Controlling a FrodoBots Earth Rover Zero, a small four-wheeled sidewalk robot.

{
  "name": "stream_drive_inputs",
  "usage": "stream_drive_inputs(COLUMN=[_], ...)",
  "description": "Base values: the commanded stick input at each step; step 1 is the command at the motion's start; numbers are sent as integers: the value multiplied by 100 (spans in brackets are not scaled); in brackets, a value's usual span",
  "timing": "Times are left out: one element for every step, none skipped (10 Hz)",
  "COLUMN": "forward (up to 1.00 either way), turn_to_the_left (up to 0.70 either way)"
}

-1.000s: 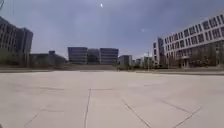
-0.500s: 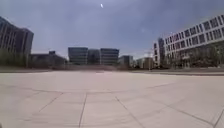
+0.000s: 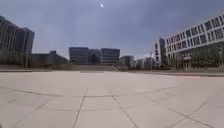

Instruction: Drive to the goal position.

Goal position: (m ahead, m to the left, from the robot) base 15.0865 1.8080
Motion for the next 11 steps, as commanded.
stream_drive_inputs(forward=[70, 70, 70, 70, 70, 70, 70, 70, 70, 70, 70], turn_to_the_left=[0, 0, 0, 0, 0, 0, 0, 0, 0, 0, 0])
